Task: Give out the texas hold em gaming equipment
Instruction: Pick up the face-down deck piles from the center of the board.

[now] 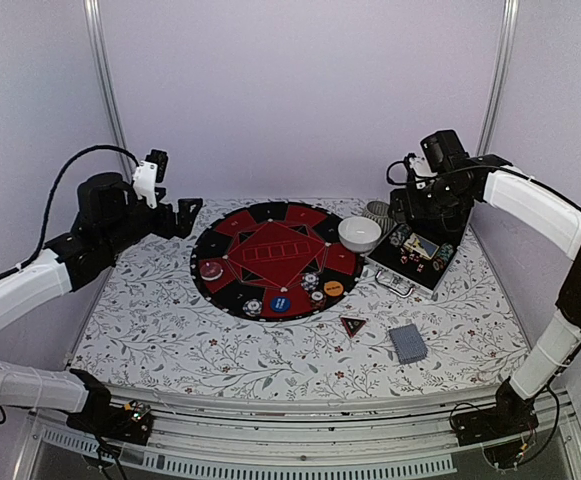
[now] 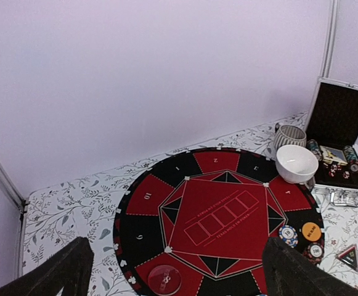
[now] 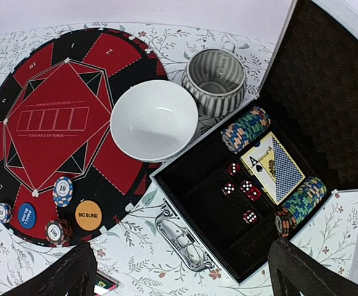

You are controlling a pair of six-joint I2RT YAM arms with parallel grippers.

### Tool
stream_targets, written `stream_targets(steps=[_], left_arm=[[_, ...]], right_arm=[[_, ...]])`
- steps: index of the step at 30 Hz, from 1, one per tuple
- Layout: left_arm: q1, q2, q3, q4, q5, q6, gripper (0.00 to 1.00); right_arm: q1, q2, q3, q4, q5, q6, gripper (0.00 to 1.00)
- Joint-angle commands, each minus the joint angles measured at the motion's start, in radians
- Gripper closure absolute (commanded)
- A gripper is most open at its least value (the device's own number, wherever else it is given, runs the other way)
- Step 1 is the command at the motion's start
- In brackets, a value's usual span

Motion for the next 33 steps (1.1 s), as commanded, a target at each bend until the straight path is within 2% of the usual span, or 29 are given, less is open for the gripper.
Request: stream_targets(steps=[1, 4, 9, 14, 17, 22, 29, 33], left_arm=[[0.044, 0.073, 0.033, 0.032, -0.035, 0.006, 0.02], [0.090, 0.084, 0.009, 0.033, 0.023, -0.020, 0.02], [0.112, 0.068, -0.032, 0.041, -0.006, -0.013, 0.02], [0.122, 0.077, -0.043, 0.050, -0.024, -0.003, 0.02], [0.126, 0.089, -0.040, 0.046, -0.025, -0.002, 0.02], [0.130, 0.096, -0.038, 0.043, -0.022, -0.003, 0.02], [0.132, 0.094, -0.041, 0.042, -0.019, 0.005, 0.02], [0.132, 0.095, -0.043, 0.042, -0.014, 0.008, 0.02]], right_arm=[[0.006, 0.048, 0.026, 0.009, -0.056, -0.020, 0.01], [0.005, 0.102, 0.064, -0.004, -0.058, -0.022, 0.01], [0.006, 0.175, 0.116, -0.009, -0.037, -0.026, 0.01], [-0.007, 0.216, 0.123, -0.076, 0.144, -0.022, 0.02], [-0.016, 0.220, 0.085, -0.097, 0.177, -0.016, 0.07], [-0.017, 0.220, 0.058, -0.091, 0.121, -0.032, 0.15], [-0.015, 0.240, 0.062, -0.131, 0.011, -0.036, 0.19], [0.016, 0.253, 0.060, -0.218, -0.060, 0.000, 0.20]])
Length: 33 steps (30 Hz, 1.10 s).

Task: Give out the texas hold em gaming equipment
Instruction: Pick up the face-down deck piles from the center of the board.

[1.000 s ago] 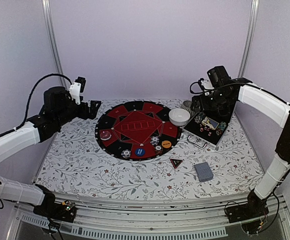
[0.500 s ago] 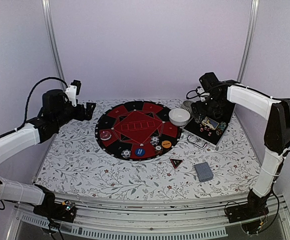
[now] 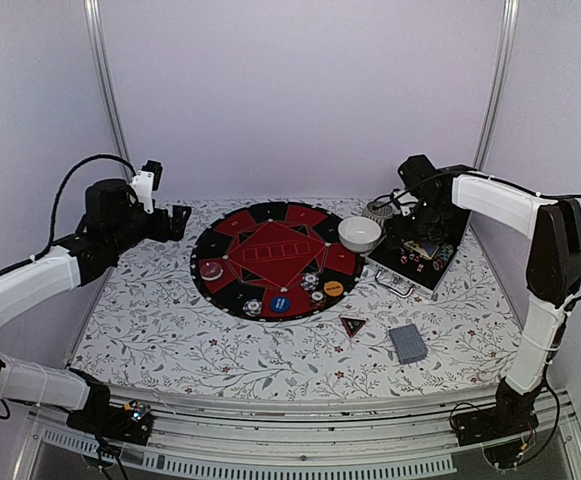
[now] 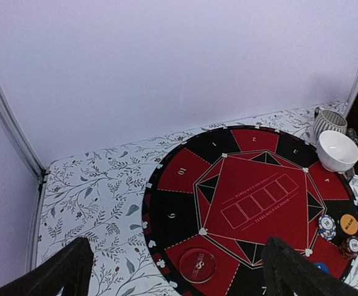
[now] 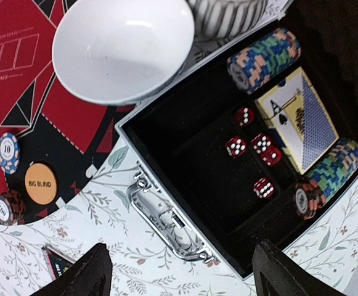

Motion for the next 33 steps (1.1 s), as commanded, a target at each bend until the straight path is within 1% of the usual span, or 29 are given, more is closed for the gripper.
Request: stream_targets(steps=[1, 4, 8, 10, 12, 13, 14, 19, 23, 27, 33], left_arm=[[0.011, 0.004, -0.012, 0.017, 0.003, 0.011, 0.02], [0.012, -0.001, -0.011, 0.017, 0.006, 0.011, 0.02], [0.012, -0.005, -0.013, 0.020, 0.033, 0.004, 0.02], [0.012, -0.004, -0.014, 0.019, 0.038, 0.002, 0.02], [0.012, -0.005, -0.013, 0.018, 0.038, 0.002, 0.02], [0.011, -0.006, -0.014, 0.017, 0.038, 0.002, 0.02], [0.012, -0.009, -0.014, 0.018, 0.038, 0.002, 0.02], [0.011, -0.011, -0.019, 0.023, 0.055, 0.000, 0.02], [0.012, -0.008, -0.019, 0.023, 0.075, -0.007, 0.02], [0.012, -0.011, -0.019, 0.023, 0.084, -0.007, 0.02], [0.012, -0.015, -0.021, 0.023, 0.083, -0.006, 0.02]], right_arm=[[0.045, 0.027, -0.024, -0.128, -0.094, 0.041, 0.19], [0.105, 0.010, -0.097, -0.197, -0.069, 0.081, 0.17], [0.156, -0.018, -0.171, -0.217, -0.093, 0.126, 0.16], [0.168, -0.026, -0.189, -0.232, -0.105, 0.144, 0.14], [0.173, -0.037, -0.218, -0.247, -0.131, 0.163, 0.10], [0.177, -0.041, -0.231, -0.256, -0.136, 0.172, 0.02], [0.182, -0.046, -0.246, -0.265, -0.136, 0.185, 0.01], [0.225, -0.080, -0.341, -0.286, -0.141, 0.250, 0.01], [0.229, -0.115, -0.421, -0.271, -0.148, 0.288, 0.01], [0.241, -0.134, -0.462, -0.220, -0.223, 0.291, 0.01], [0.263, -0.111, -0.513, -0.185, -0.224, 0.291, 0.01]])
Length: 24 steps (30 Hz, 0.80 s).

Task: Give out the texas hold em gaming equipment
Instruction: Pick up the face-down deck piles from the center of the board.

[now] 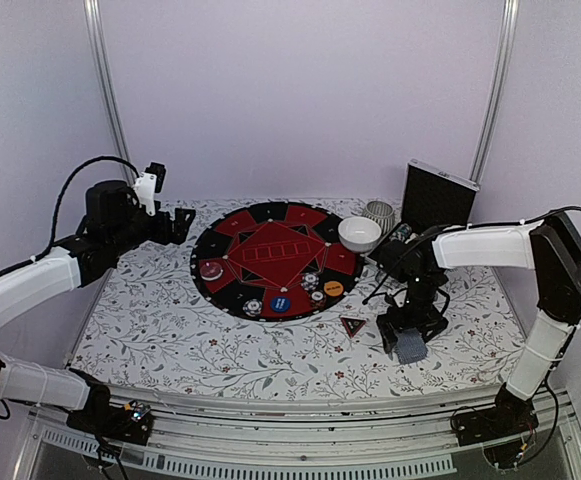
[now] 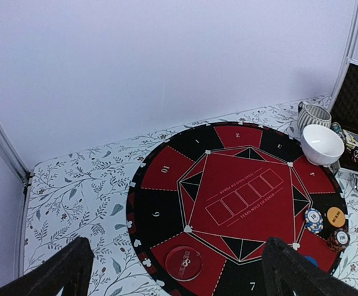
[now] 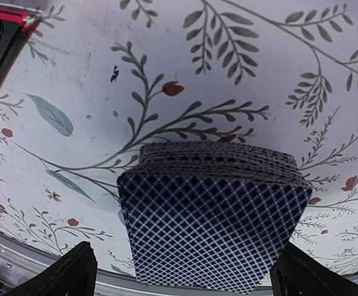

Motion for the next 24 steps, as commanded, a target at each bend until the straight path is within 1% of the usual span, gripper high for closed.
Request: stream_targets(steps=[1, 7, 8, 11, 17, 18, 22, 24], left_arm=[[0.010, -0.015, -0.013, 0.023, 0.010, -0.005, 0.02], [0.011, -0.015, -0.015, 0.025, 0.013, -0.004, 0.02], [0.010, -0.016, -0.015, 0.025, 0.015, -0.003, 0.02], [0.010, -0.017, -0.016, 0.025, 0.012, -0.001, 0.02], [0.010, -0.017, -0.015, 0.026, 0.009, 0.002, 0.02], [0.011, -0.017, -0.016, 0.025, 0.011, 0.001, 0.02], [0.011, -0.017, -0.016, 0.025, 0.012, 0.003, 0.02], [0.011, -0.017, -0.016, 0.025, 0.012, 0.002, 0.02]], right_arm=[[0.013, -0.007, -0.054, 0.043, -0.005, 0.020, 0.01], [0.014, 0.009, -0.070, 0.034, 0.100, 0.049, 0.01], [0.013, 0.014, -0.072, 0.036, 0.109, 0.051, 0.03], [0.012, 0.024, -0.086, 0.063, 0.094, 0.040, 0.10], [0.018, 0.034, -0.112, 0.104, 0.048, 0.035, 0.13], [0.020, 0.038, -0.115, 0.108, 0.045, 0.036, 0.14], [0.028, 0.051, -0.111, 0.108, 0.044, 0.035, 0.27], [0.030, 0.050, -0.099, 0.101, 0.047, 0.034, 0.31]])
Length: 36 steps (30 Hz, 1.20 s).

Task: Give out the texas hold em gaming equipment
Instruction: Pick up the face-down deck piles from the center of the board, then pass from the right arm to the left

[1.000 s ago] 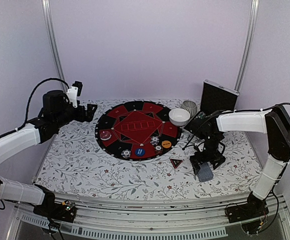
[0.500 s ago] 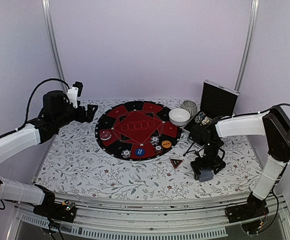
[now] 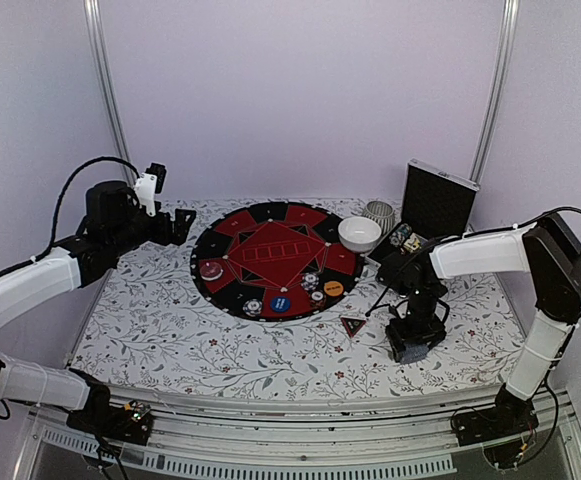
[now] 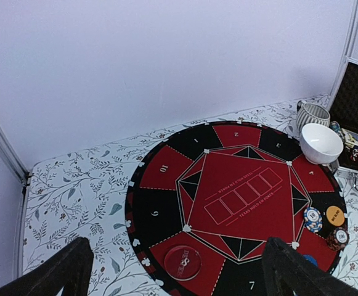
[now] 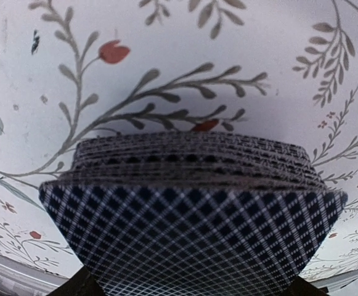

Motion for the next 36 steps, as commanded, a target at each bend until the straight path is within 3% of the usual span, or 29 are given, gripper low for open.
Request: stream_targets(steps=[1, 7, 17, 22, 25, 27, 30, 33, 36], left_arm=[[0.011, -0.016, -0.013, 0.024, 0.004, 0.002, 0.02], [0.010, -0.019, -0.013, 0.024, 0.009, 0.003, 0.02], [0.011, -0.028, -0.011, 0.030, 0.106, -0.034, 0.05], [0.011, -0.040, -0.009, 0.014, 0.283, -0.189, 0.24], [0.010, -0.037, -0.078, 0.054, 0.489, -0.375, 0.36], [-0.002, -0.024, -0.166, 0.155, 0.641, -0.527, 0.38], [-0.069, -0.004, -0.288, 0.320, 0.724, -0.658, 0.34], [-0.162, 0.007, -0.315, 0.339, 0.701, -0.633, 0.27], [-0.191, 0.023, -0.324, 0.401, 0.777, -0.584, 0.21]], right_arm=[[0.011, 0.035, -0.005, 0.027, 0.007, 0.001, 0.34], [0.018, 0.028, 0.039, 0.004, 0.009, -0.010, 0.45], [0.074, 0.027, 0.188, -0.039, 0.001, -0.104, 0.49], [0.180, 0.095, 0.388, -0.087, 0.037, -0.235, 0.49], [0.247, 0.138, 0.508, -0.093, 0.045, -0.326, 0.49], [0.288, 0.170, 0.578, -0.090, 0.043, -0.377, 0.49], [0.346, 0.217, 0.689, -0.083, 0.038, -0.459, 0.49], [0.391, 0.248, 0.767, -0.074, 0.039, -0.507, 0.49], [0.411, 0.273, 0.831, -0.078, 0.004, -0.552, 0.49]])
